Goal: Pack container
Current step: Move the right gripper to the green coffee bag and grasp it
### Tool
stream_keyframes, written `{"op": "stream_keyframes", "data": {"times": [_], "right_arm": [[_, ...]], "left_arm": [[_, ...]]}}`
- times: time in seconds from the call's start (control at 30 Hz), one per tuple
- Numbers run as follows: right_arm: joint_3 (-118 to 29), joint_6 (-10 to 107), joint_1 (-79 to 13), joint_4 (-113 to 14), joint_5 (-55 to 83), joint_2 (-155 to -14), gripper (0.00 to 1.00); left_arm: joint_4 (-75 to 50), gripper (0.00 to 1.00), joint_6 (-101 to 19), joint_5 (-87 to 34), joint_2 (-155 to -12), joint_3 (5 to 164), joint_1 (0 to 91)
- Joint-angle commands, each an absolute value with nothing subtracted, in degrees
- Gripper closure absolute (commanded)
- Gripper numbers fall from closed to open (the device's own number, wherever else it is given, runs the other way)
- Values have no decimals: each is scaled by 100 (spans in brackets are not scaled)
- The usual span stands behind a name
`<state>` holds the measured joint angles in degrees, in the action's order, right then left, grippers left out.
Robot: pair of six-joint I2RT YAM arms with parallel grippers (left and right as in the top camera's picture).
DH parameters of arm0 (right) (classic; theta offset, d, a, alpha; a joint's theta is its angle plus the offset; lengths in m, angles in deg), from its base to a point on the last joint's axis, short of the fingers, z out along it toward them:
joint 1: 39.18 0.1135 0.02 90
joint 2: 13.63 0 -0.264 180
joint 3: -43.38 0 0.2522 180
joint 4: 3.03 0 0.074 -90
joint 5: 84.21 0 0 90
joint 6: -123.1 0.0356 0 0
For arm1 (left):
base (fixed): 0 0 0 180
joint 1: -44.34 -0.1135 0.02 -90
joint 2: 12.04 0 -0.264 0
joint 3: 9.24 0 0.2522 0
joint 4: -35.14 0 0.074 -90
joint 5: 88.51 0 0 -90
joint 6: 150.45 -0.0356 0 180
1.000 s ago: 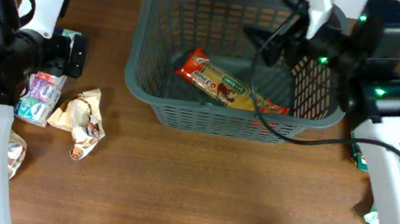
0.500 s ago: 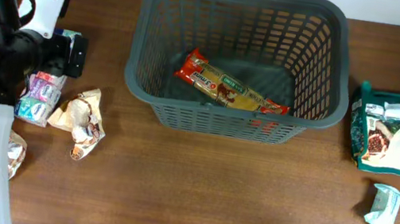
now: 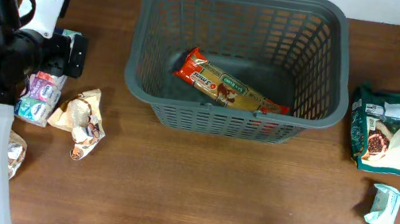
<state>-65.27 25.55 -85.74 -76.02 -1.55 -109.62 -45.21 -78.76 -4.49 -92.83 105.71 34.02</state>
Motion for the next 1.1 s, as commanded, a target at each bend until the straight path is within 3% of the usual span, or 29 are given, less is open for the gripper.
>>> {"op": "stream_keyframes", "data": {"times": [0.0, 0.43, 1.07], "right_arm": [[-6505, 544, -8537, -7350, 455, -11388, 1], [-6505, -264, -8378, -5794, 1428, -12968, 1], [-6510, 717, -7748, -4990, 1270, -13392, 1]], "left_arm": [[-4510, 1, -7963, -468, -9310, 10560, 3369], [-4512, 1, -7961, -468, -9316, 10560, 3369], [-4814, 1, -7920, -516, -9830, 10560, 3369]]}}
